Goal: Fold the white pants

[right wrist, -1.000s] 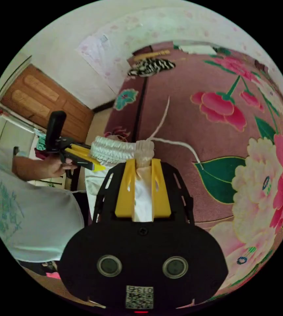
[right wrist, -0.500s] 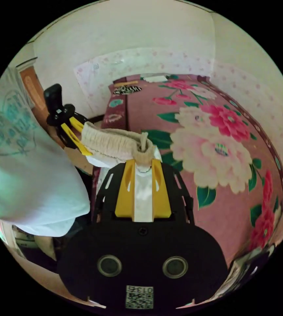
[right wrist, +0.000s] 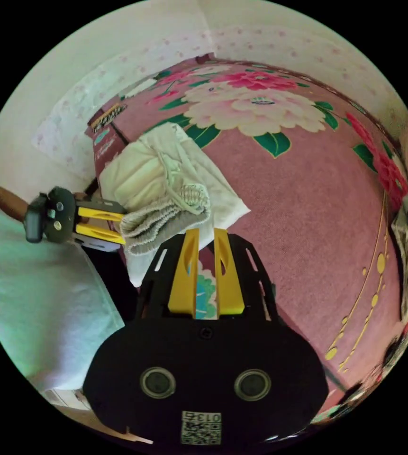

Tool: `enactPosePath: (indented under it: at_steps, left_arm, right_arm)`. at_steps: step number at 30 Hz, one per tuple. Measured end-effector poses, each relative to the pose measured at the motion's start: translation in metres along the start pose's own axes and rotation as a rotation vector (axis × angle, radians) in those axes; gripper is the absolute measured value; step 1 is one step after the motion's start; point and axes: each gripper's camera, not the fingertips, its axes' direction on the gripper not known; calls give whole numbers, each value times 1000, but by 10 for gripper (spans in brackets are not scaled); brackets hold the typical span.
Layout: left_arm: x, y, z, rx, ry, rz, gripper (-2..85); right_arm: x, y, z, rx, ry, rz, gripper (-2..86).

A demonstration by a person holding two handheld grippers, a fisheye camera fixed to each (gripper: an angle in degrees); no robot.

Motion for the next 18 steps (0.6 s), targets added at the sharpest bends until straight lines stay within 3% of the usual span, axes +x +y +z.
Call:
enactPosePath:
  at_steps: [5,8,14,18]
  left_arm:
    - [5,-29,-15,-8,-32,-15,82]
    - [7,-46,-14,-55,-26,18,81]
    - [-16,-54,-59,-13,37,35,58]
    - [-62,-14,-99,49,52,-202,65]
  right_arm:
    - [35,43,56,-69,-180,144,147]
    - [54,64,83,-84,-283,216,86]
    - [75,104,77,-100,-134,130,64]
    - [117,149,98,-127,-170,184,98]
